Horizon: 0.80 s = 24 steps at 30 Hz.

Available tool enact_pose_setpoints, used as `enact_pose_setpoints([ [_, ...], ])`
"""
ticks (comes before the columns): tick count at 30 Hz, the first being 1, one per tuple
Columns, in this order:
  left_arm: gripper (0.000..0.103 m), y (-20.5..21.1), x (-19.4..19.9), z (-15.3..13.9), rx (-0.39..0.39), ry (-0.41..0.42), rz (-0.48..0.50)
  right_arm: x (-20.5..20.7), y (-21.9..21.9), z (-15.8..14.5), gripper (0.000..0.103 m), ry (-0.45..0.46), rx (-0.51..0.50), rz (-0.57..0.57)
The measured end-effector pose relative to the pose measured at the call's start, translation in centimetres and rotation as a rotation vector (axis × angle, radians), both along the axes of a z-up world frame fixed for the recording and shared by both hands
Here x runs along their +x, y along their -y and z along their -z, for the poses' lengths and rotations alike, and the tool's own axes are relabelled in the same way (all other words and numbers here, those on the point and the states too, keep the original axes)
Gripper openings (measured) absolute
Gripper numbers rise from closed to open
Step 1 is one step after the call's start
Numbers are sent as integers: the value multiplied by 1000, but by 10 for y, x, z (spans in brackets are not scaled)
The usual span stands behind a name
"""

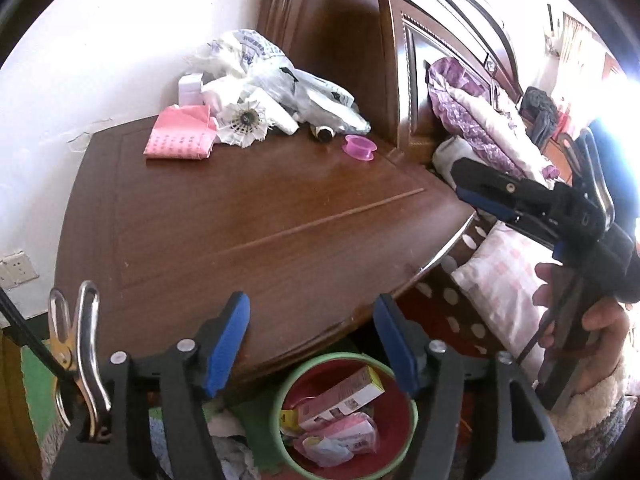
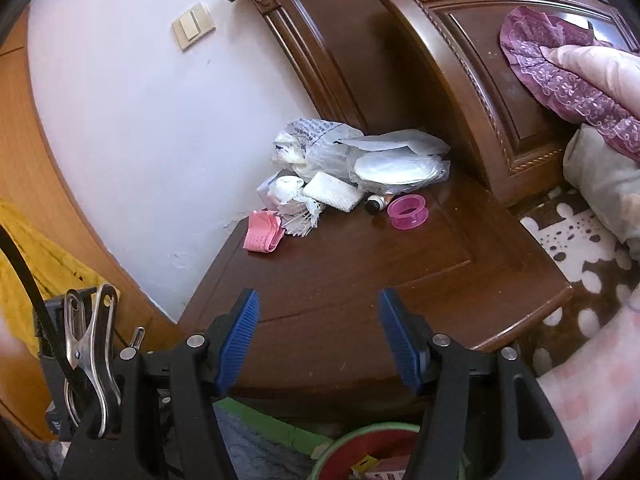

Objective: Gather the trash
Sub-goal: 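Move both grippers back up to the nightstand, then reach the left gripper to the pink paper package while the right gripper reaches the pink ring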

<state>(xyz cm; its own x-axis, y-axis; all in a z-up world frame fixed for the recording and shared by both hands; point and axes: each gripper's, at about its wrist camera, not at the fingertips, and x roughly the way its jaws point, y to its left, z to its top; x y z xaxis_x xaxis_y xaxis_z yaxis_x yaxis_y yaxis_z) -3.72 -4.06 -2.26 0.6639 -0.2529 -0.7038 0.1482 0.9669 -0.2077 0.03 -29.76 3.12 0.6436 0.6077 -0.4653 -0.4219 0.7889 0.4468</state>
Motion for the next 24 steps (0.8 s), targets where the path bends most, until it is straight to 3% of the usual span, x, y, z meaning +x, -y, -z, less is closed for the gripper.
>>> enact_pose_setpoints([
  [10, 71, -15, 10, 6, -3, -15, -45, 10, -31, 2, 66, 23, -91, -31],
  [24, 71, -51, 28, -7, 11, 41, -105, 31, -48, 6, 66, 18, -89, -26],
])
